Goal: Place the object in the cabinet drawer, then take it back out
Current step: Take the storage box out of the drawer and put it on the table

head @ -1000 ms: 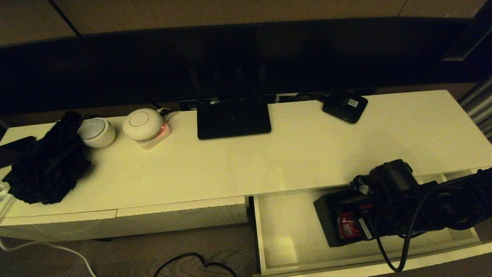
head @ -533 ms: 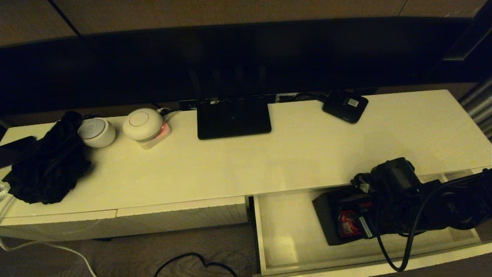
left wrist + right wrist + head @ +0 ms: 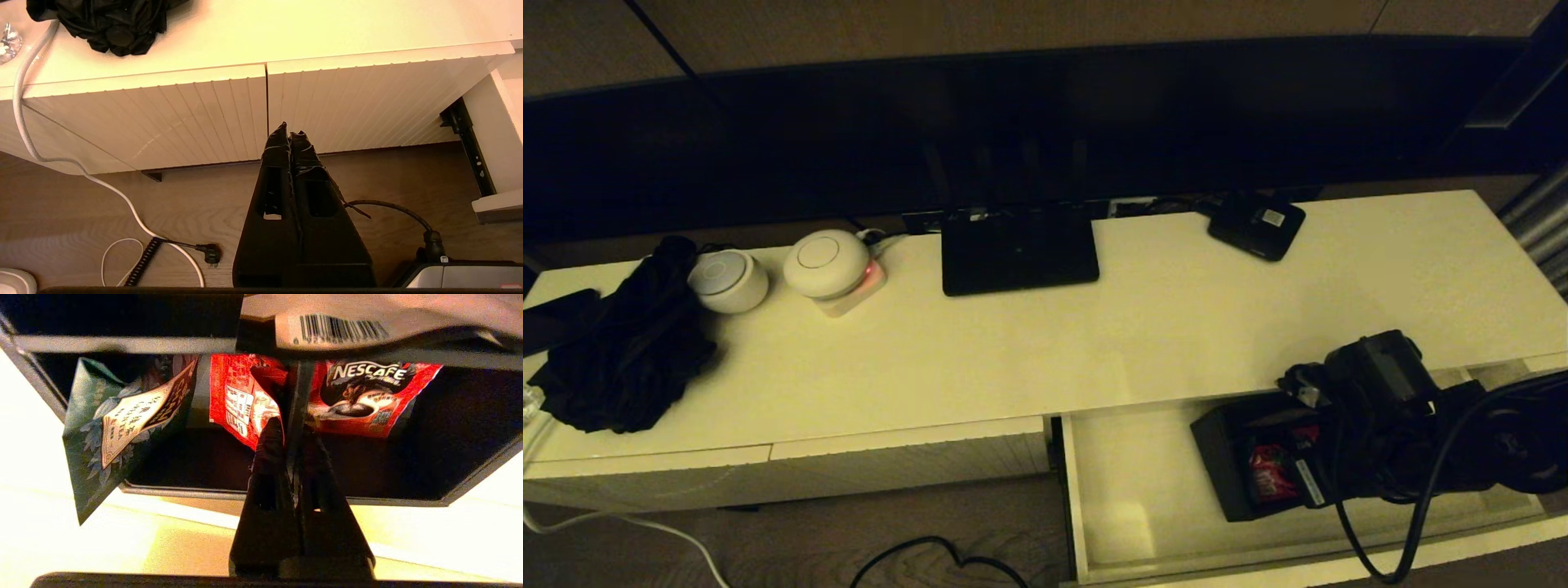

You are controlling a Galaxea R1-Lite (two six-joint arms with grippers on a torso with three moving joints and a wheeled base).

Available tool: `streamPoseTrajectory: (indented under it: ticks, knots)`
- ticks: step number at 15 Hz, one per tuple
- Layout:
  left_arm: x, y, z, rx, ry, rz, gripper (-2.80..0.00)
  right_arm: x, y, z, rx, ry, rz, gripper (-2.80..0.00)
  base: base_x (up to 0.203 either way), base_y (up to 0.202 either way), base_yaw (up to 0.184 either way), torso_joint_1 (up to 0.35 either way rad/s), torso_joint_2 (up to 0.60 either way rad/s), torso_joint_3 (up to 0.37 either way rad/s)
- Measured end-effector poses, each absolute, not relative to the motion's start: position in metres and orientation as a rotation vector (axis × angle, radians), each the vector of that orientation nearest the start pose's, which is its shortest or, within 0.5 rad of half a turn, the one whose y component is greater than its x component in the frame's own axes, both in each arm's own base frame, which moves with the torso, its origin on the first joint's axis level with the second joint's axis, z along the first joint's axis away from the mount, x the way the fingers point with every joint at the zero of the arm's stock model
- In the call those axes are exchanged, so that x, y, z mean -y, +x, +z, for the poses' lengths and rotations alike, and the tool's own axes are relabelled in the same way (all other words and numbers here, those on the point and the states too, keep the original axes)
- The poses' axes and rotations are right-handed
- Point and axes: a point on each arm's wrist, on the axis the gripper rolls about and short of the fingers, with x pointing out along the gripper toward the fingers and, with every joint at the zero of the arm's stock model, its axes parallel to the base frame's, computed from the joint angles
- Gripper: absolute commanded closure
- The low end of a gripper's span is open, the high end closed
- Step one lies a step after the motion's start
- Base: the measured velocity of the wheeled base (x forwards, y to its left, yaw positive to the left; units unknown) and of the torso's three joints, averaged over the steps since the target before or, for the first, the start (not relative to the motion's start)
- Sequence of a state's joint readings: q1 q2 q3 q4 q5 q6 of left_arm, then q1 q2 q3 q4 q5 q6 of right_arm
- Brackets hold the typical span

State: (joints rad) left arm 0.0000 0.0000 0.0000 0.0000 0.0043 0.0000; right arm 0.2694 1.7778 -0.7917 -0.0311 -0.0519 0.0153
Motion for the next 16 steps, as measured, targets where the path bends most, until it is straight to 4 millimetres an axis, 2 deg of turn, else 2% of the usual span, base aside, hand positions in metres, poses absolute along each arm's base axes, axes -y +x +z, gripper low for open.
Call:
streamPoseTrajectory:
  ticks: [9,16]
  knots:
    - [0.000,-0.023,0.075,0.000,0.000,0.004,0.00,-0.070,0.262,0.118,-0.900,-0.163,0.149,0.00,0.000,0.000,0.000,0.000,0.00,0.000]
    - [0.000,-0.023,0.075,0.000,0.000,0.004,0.00,-0.070,0.248,0.106,-0.955,-0.177,0.165,0.00,0.000,0.000,0.000,0.000,0.00,0.000]
